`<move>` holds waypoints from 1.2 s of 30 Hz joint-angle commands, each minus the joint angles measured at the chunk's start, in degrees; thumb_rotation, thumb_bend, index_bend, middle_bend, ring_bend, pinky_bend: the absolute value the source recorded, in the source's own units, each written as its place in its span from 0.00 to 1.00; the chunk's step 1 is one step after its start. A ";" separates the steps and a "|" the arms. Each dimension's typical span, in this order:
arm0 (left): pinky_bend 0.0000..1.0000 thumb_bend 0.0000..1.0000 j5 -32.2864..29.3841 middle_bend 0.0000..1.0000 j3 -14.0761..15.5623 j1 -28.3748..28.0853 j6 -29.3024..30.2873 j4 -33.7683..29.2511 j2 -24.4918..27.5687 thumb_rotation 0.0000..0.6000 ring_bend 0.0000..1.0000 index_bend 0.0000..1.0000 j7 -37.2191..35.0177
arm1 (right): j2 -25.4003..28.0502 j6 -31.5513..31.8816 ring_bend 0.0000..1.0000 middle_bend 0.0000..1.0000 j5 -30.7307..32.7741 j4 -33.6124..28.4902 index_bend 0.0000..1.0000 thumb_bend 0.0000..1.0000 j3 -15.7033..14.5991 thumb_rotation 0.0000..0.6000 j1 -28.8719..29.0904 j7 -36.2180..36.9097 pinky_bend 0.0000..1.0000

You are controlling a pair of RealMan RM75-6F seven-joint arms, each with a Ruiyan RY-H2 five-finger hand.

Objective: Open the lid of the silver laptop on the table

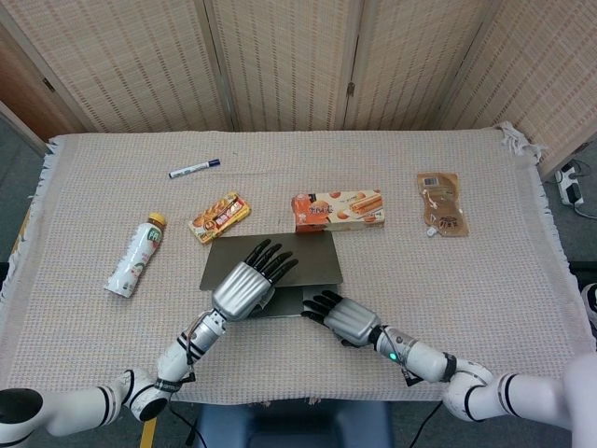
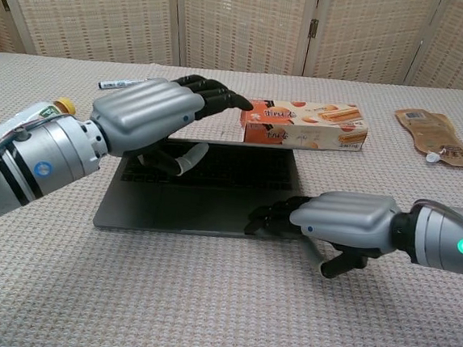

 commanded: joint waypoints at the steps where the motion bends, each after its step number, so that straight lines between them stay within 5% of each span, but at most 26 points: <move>1: 0.00 0.67 -0.63 0.14 -0.60 -0.32 -0.37 -0.34 0.67 1.00 0.04 0.12 0.32 | -0.25 -0.08 0.04 0.03 0.55 0.20 0.00 1.00 -0.19 1.00 0.38 -0.47 0.00; 13: 0.00 0.65 -7.95 0.11 -6.55 -3.14 -4.75 -1.45 5.02 1.00 0.00 0.06 2.24 | -1.22 -0.18 0.04 0.04 3.99 0.48 0.00 1.00 -0.40 1.00 1.45 -3.13 0.00; 24: 0.00 0.36 -21.02 0.00 -13.86 -6.05 -8.10 3.54 6.45 1.00 0.00 0.00 5.24 | -1.81 -0.11 0.03 0.04 6.39 0.90 0.00 1.00 -0.64 1.00 2.14 -4.96 0.00; 36: 0.00 0.36 -31.28 0.00 -17.66 -9.37 -11.08 12.44 5.73 1.00 0.00 0.00 6.38 | -1.99 0.02 0.04 0.04 8.04 1.36 0.00 1.00 -0.77 1.00 2.88 -5.40 0.00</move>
